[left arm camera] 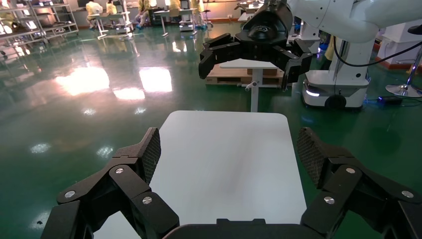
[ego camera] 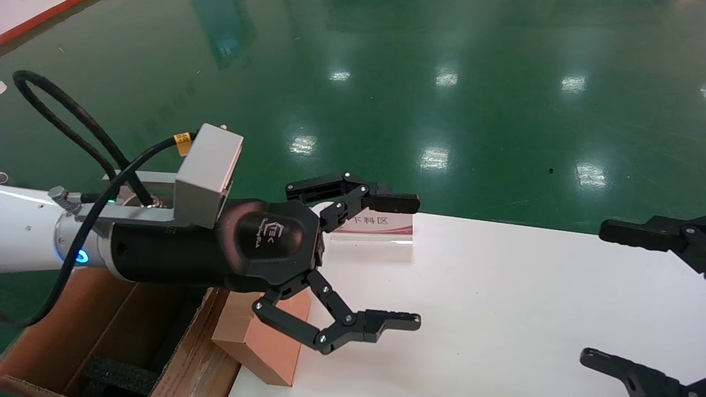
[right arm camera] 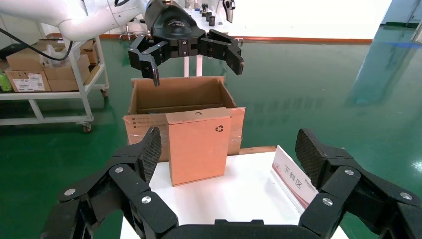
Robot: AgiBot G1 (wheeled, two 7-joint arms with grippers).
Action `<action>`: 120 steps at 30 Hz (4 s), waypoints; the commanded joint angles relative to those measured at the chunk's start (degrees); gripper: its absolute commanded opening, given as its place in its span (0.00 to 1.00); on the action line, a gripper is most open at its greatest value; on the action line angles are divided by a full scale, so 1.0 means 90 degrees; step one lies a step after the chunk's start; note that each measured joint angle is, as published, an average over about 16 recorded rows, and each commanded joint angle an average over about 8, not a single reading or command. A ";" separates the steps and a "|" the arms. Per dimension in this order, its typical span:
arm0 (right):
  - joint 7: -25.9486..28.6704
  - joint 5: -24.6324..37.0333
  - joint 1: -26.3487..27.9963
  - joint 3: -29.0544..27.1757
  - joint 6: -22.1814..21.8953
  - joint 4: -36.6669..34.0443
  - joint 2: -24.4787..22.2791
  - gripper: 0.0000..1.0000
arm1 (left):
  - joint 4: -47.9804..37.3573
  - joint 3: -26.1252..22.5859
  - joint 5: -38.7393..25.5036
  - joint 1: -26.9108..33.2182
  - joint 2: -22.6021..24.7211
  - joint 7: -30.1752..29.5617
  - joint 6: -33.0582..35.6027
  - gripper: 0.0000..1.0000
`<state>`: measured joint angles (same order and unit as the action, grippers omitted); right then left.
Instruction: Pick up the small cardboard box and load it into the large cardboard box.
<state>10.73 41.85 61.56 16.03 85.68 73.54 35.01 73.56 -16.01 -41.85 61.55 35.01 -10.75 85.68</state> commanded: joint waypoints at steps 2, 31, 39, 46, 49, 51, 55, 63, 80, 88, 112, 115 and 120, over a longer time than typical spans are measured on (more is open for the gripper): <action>0.0000 0.0000 0.0000 0.0000 0.0000 0.0000 0.0000 1.00 | 0.0000 0.0000 0.0000 0.0000 0.0000 0.0000 0.0000 1.00; -0.0006 -0.0005 0.0005 0.0010 0.0000 -0.0007 -0.0002 1.00 | 0.0446 -0.1534 -0.3087 0.2150 0.0075 -0.2075 0.0309 1.00; -0.0008 -0.0008 0.0006 0.0014 -0.0002 -0.0007 -0.0003 1.00 | 0.0433 -0.3002 -0.4016 0.3523 0.0505 -0.3621 0.0548 1.00; -0.0010 -0.0010 0.0007 0.0017 -0.0003 -0.0007 -0.0005 1.00 | 0.0430 -0.4378 -0.4476 0.4596 0.0628 -0.4953 0.0577 1.00; -0.0011 -0.0011 0.0007 0.0019 -0.0004 -0.0007 -0.0005 1.00 | 0.0432 -0.5049 -0.4723 0.5058 0.0686 -0.5563 0.0593 1.00; -0.0011 -0.0012 0.0007 0.0020 -0.0004 -0.0007 -0.0006 1.00 | 0.0433 -0.5510 -0.4834 0.5354 0.0740 -0.5937 0.0602 1.00; -0.0012 -0.0013 0.0008 0.0022 -0.0005 -0.0007 -0.0006 1.00 | 0.0436 -0.6425 -0.4934 0.5955 0.0891 -0.6587 0.0609 1.00; -0.0014 -0.0016 0.0009 0.0025 -0.0006 -0.0007 -0.0008 1.00 | 0.0446 -0.8136 -0.4658 0.7122 0.1315 -0.7570 0.0595 1.00; -0.0018 -0.0021 0.0010 0.0033 -0.0010 -0.0007 -0.0011 1.00 | 0.0478 -1.0396 -0.4211 0.8242 0.1960 -0.8998 0.0248 1.00; -0.0020 -0.0023 0.0011 0.0037 -0.0011 -0.0007 -0.0013 1.00 | 0.0486 -1.0564 -0.4228 0.8218 0.1835 -0.9134 0.0040 1.00; -0.0025 -0.0031 0.0013 0.0047 -0.0016 -0.0007 -0.0017 1.00 | 0.0447 -1.0749 -0.4209 0.7680 0.1534 -0.9151 -0.0489 1.00; -0.0025 -0.0031 0.0014 0.0048 -0.0017 -0.0007 -0.0018 1.00 | 0.0441 -1.0767 -0.4251 0.7626 0.1521 -0.9169 -0.0557 1.00; -0.0026 -0.0033 0.0013 0.0049 -0.0018 -0.0008 -0.0018 1.00 | 0.0437 -1.0785 -0.4285 0.7563 0.1503 -0.9174 -0.0645 1.00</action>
<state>10.49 41.55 61.68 16.46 85.52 73.47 34.85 77.51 -113.04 -80.35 129.73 48.57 -93.29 80.03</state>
